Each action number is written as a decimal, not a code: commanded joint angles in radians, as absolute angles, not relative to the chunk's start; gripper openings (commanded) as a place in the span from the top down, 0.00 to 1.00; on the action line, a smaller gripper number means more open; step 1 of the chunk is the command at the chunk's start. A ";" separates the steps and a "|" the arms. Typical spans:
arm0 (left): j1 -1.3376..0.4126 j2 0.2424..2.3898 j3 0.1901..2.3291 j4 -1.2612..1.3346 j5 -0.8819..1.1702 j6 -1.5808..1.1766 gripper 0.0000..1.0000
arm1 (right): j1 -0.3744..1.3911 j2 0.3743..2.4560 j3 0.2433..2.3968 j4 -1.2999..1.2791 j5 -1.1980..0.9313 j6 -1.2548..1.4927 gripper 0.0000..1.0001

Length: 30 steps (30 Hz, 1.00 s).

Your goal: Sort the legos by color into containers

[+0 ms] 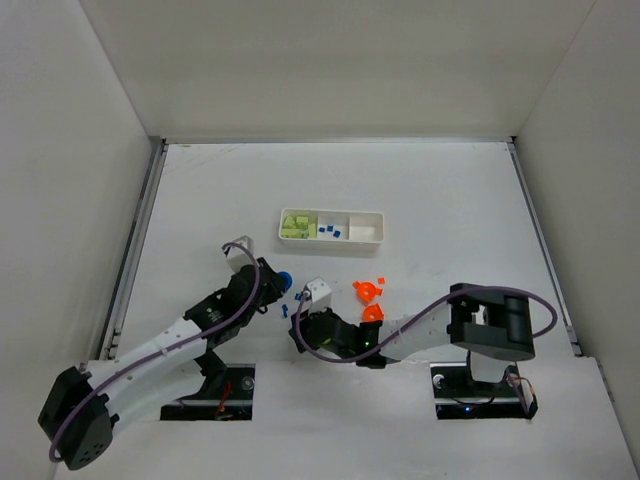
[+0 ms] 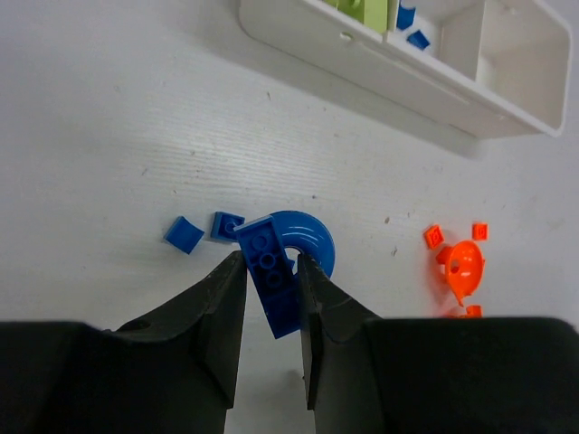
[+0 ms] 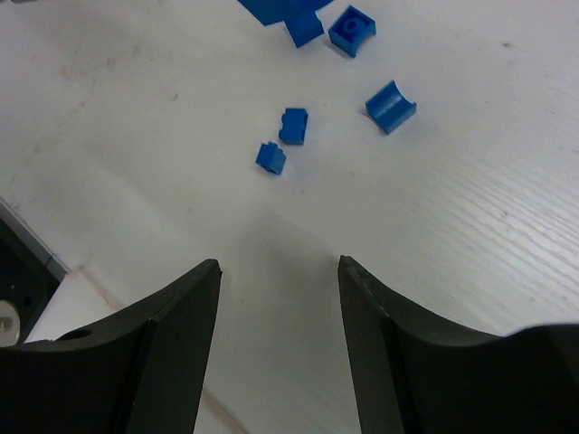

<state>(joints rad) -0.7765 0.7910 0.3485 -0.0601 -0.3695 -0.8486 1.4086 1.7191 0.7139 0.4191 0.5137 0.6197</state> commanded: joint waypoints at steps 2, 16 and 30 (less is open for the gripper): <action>-0.684 0.758 0.406 -0.091 -0.364 -0.842 0.87 | 1.412 1.798 0.804 0.548 0.548 0.597 0.41; -0.462 0.779 0.452 0.046 -0.239 -0.874 0.87 | 1.366 1.954 0.894 0.551 0.626 0.575 0.61; -0.527 0.952 0.569 0.190 -0.242 -0.844 0.87 | 1.335 1.709 0.727 0.643 0.626 0.615 0.84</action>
<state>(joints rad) -0.4980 0.8997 0.5011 0.0807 -0.2516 -0.8604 1.3422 1.8400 0.7784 0.5461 0.6064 0.6003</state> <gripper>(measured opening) 0.236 0.169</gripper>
